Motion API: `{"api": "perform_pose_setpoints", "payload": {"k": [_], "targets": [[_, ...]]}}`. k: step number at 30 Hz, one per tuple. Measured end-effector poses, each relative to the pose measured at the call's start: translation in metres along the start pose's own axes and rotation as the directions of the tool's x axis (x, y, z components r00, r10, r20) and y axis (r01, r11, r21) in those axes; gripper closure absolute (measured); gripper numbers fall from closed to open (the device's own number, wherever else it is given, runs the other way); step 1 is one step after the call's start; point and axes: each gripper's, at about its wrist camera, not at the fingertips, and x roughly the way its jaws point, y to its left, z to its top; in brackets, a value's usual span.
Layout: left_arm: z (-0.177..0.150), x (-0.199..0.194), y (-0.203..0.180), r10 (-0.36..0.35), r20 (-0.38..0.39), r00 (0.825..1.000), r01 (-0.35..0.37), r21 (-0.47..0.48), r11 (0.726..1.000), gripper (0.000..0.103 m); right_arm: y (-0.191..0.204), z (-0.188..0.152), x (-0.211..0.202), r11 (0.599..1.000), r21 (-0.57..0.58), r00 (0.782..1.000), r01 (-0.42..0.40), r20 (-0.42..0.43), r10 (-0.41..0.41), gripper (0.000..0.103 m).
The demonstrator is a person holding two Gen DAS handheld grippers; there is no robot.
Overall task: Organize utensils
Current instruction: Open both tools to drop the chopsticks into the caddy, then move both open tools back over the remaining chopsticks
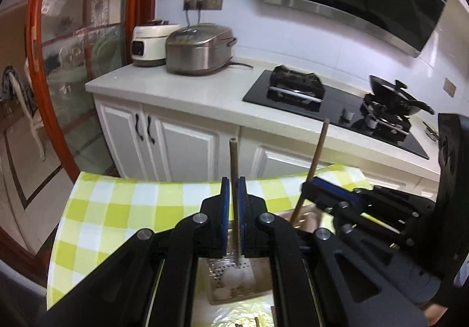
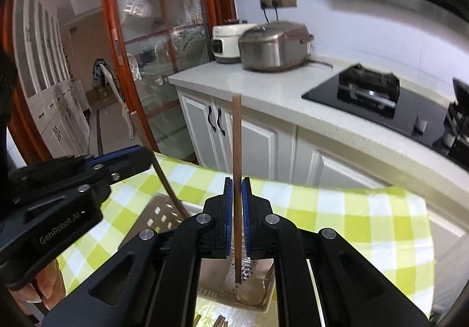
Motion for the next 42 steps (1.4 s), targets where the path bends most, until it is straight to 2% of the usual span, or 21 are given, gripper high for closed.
{"api": "perform_pose_setpoints", "payload": {"k": [2, 3, 4, 5, 6, 15, 17, 21, 26, 29, 35, 37, 42], "targets": [[-0.002, 0.003, 0.006, 0.011, -0.002, 1.0, -0.011, -0.013, 1.0, 0.088, -0.004, 0.0, 0.004, 1.0, 0.006, 1.0, 0.008, -0.002, -0.008, 0.089], [-0.004, 0.003, 0.01, 0.016, 0.0, 1.0, -0.016, -0.022, 1.0, 0.084, -0.006, -0.001, 0.004, 1.0, 0.009, 1.0, 0.015, -0.001, -0.015, 0.083], [-0.003, 0.003, 0.013, 0.022, 0.001, 1.0, -0.022, -0.027, 0.999, 0.076, -0.008, -0.002, 0.003, 1.0, 0.013, 1.0, 0.018, 0.002, -0.018, 0.07], [-0.004, 0.002, 0.016, 0.032, 0.005, 0.999, -0.032, -0.036, 0.999, 0.07, -0.01, -0.004, 0.0, 0.999, 0.021, 1.0, 0.028, 0.013, -0.028, 0.062], [-0.006, 0.001, 0.019, 0.037, 0.008, 0.999, -0.036, -0.044, 0.998, 0.069, -0.011, -0.005, -0.004, 0.999, 0.025, 0.999, 0.042, 0.029, -0.043, 0.054], [-0.031, -0.044, 0.034, 0.066, 0.073, 0.995, -0.06, -0.088, 0.994, 0.041, -0.019, -0.026, -0.052, 0.997, 0.041, 0.994, 0.065, 0.088, -0.068, 0.054], [-0.04, -0.06, 0.037, 0.071, 0.099, 0.993, -0.06, -0.115, 0.992, 0.03, -0.019, -0.036, -0.065, 0.998, 0.043, 0.993, 0.055, 0.098, -0.059, 0.054], [-0.068, -0.093, 0.044, 0.094, 0.145, 0.985, -0.072, -0.151, 0.986, 0.021, -0.012, -0.068, -0.093, 0.998, 0.037, 0.992, 0.051, 0.113, -0.055, 0.054], [-0.112, -0.121, 0.04, 0.133, 0.172, 0.976, -0.111, -0.132, 0.985, 0.011, -0.003, -0.102, -0.111, 0.998, 0.031, 0.991, 0.055, 0.12, -0.058, 0.054], [-0.139, -0.135, 0.033, 0.123, 0.195, 0.973, -0.104, -0.107, 0.989, 0.005, 0.003, -0.124, -0.12, 0.998, 0.032, 0.992, 0.051, 0.113, -0.054, 0.054], [-0.182, -0.15, 0.013, 0.092, 0.218, 0.972, -0.077, -0.076, 0.994, 0.005, 0.011, -0.158, -0.128, 0.997, 0.043, 0.993, 0.059, 0.098, -0.063, 0.054], [-0.194, -0.15, 0.008, 0.091, 0.215, 0.972, -0.076, -0.076, 0.994, 0.005, 0.014, -0.167, -0.127, 0.997, 0.037, 0.993, 0.07, 0.095, -0.073, 0.048], [-0.222, -0.138, -0.005, 0.102, 0.155, 0.983, -0.099, -0.028, 0.995, 0.005, 0.021, -0.192, -0.116, 0.996, 0.001, 0.995, 0.088, 0.041, -0.088, 0.047]]}}
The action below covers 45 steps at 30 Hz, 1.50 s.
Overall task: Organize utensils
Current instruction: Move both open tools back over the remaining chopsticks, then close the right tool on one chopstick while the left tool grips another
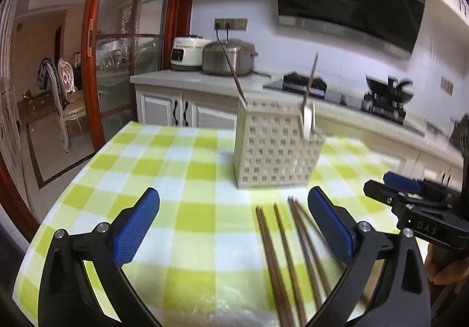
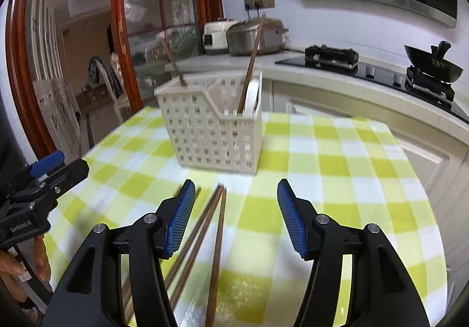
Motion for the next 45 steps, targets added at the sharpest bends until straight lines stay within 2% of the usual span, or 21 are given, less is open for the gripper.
{"api": "perform_pose_setpoints", "payload": {"k": [5, 8, 13, 19, 26, 33, 39, 42, 45], "targets": [[-0.015, 0.012, 0.003, 0.015, -0.049, 0.999, -0.014, 0.023, 1.0, 0.005, 0.003, -0.016, 0.016, 0.999, -0.037, 0.998, 0.013, -0.054, -0.015, 0.047], [-0.021, 0.019, 0.01, 0.023, -0.076, 0.997, -0.023, 0.011, 1.0, 0.005, 0.006, -0.025, 0.031, 0.999, -0.053, 0.993, 0.0, -0.115, -0.006, 0.047], [-0.03, 0.029, 0.018, 0.027, -0.113, 0.993, -0.028, -0.005, 1.0, 0.005, 0.013, -0.035, 0.049, 0.997, -0.073, 0.982, -0.022, -0.188, 0.008, 0.061], [-0.033, 0.033, 0.017, 0.053, -0.125, 0.991, -0.049, 0.04, 0.998, 0.005, 0.016, -0.036, 0.069, 0.997, -0.077, 0.966, -0.021, -0.26, 0.0, 0.077], [-0.035, 0.033, 0.016, 0.053, -0.133, 0.99, -0.043, 0.07, 0.997, 0.005, 0.025, -0.032, 0.091, 0.993, -0.116, 0.951, 0.001, -0.308, -0.037, 0.085], [-0.037, 0.036, 0.015, 0.046, -0.152, 0.987, -0.033, 0.088, 0.996, 0.005, 0.03, -0.025, 0.106, 0.991, -0.134, 0.948, 0.012, -0.315, -0.054, 0.087], [-0.042, 0.042, 0.009, 0.047, -0.182, 0.982, -0.027, 0.106, 0.994, 0.005, 0.032, -0.023, 0.109, 0.99, -0.142, 0.949, 0.007, -0.312, -0.051, 0.096], [-0.041, 0.047, 0.007, 0.039, -0.203, 0.978, -0.016, 0.111, 0.994, 0.01, 0.028, -0.025, 0.106, 0.993, -0.121, 0.952, 0.011, -0.303, -0.048, 0.097], [-0.04, 0.059, 0.005, 0.038, -0.242, 0.969, -0.011, 0.111, 0.994, 0.02, 0.02, -0.027, 0.099, 0.996, -0.09, 0.956, 0.013, -0.292, -0.039, 0.097]]}}
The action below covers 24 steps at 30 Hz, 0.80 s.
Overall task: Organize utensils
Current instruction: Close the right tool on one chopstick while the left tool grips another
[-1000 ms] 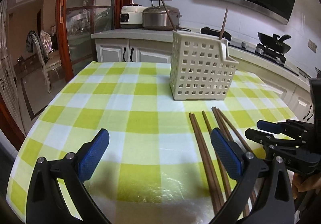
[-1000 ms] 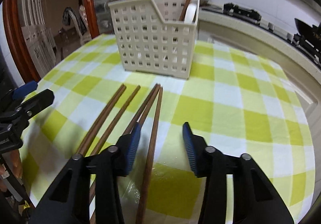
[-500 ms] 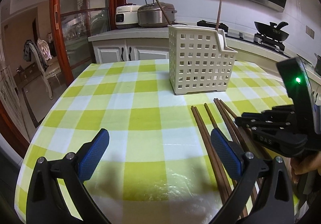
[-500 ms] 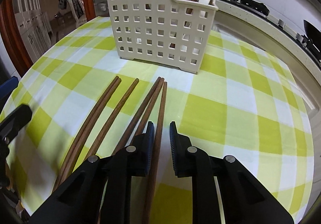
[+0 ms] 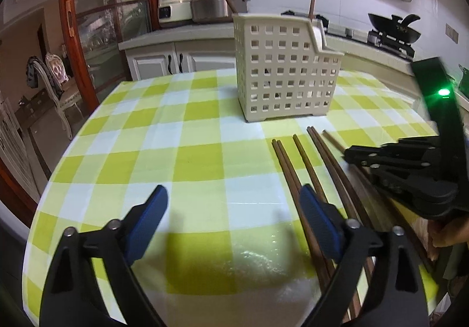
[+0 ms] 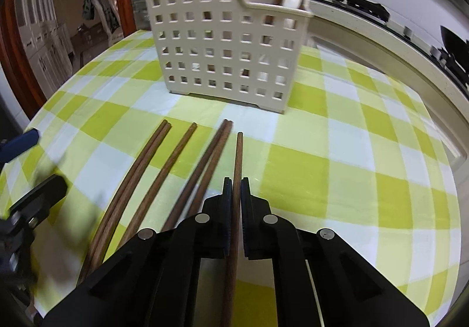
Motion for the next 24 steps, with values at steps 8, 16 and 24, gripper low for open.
{"api": "perform_pose_setpoints", "payload": {"k": [8, 16, 24], "targets": [[0.012, 0.03, -0.021, -0.022, -0.091, 0.996, 0.025, 0.039, 0.999, 0.047, -0.016, -0.005, -0.02, 0.999, 0.036, 0.999, -0.031, 0.045, 0.029, 0.097], [0.015, 0.047, -0.033, -0.01, -0.139, 0.99, 0.017, 0.051, 0.999, 0.049, -0.025, -0.008, -0.026, 0.996, 0.056, 0.996, -0.064, 0.067, 0.06, 0.097], [0.015, 0.053, -0.028, -0.003, -0.152, 0.988, 0.007, 0.026, 1.0, 0.054, -0.035, -0.009, -0.032, 0.994, 0.08, 0.993, -0.079, 0.092, 0.072, 0.097]]}}
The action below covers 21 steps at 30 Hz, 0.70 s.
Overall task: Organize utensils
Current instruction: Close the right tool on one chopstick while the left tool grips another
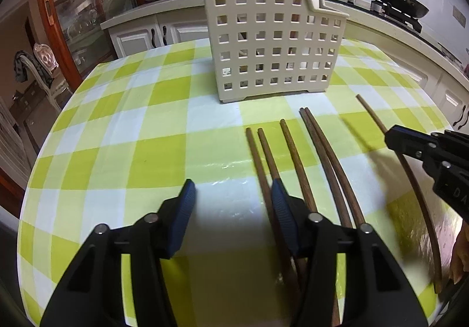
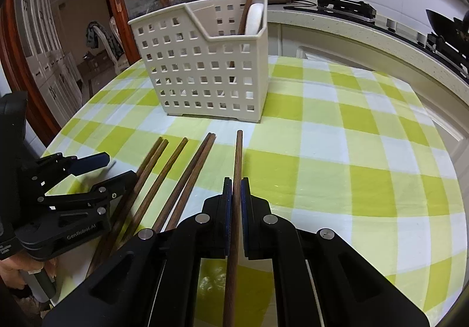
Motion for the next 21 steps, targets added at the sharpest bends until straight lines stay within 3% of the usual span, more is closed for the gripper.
{"api": "perform_pose_setpoints", "payload": {"k": [7, 9, 11, 13, 21], "targets": [[0.001, 0.005, -0.002, -0.011, -0.013, 1.0, 0.011, 0.006, 1.0, 0.058, -0.004, 0.0, -0.002, 1.0, 0.013, 1.0, 0.004, 0.005, -0.004, 0.097], [0.001, 0.004, -0.004, -0.042, -0.013, 0.999, 0.042, 0.009, 0.999, 0.07, -0.004, 0.0, -0.002, 1.0, 0.013, 1.0, 0.004, 0.005, -0.004, 0.097], [0.0, 0.004, -0.01, -0.046, -0.012, 0.999, 0.046, 0.029, 0.999, 0.089, -0.005, 0.0, -0.002, 1.0, 0.012, 1.0, 0.004, 0.004, -0.004, 0.097], [0.0, 0.003, -0.015, -0.049, -0.008, 0.999, 0.049, 0.048, 0.998, 0.095, -0.005, 0.0, -0.002, 1.0, 0.014, 1.0, 0.005, 0.004, -0.005, 0.097], [0.001, 0.004, -0.007, -0.098, -0.003, 0.995, 0.098, -0.007, 0.995, 0.097, -0.007, -0.001, -0.003, 1.0, 0.019, 1.0, 0.003, 0.005, -0.003, 0.097]]}}
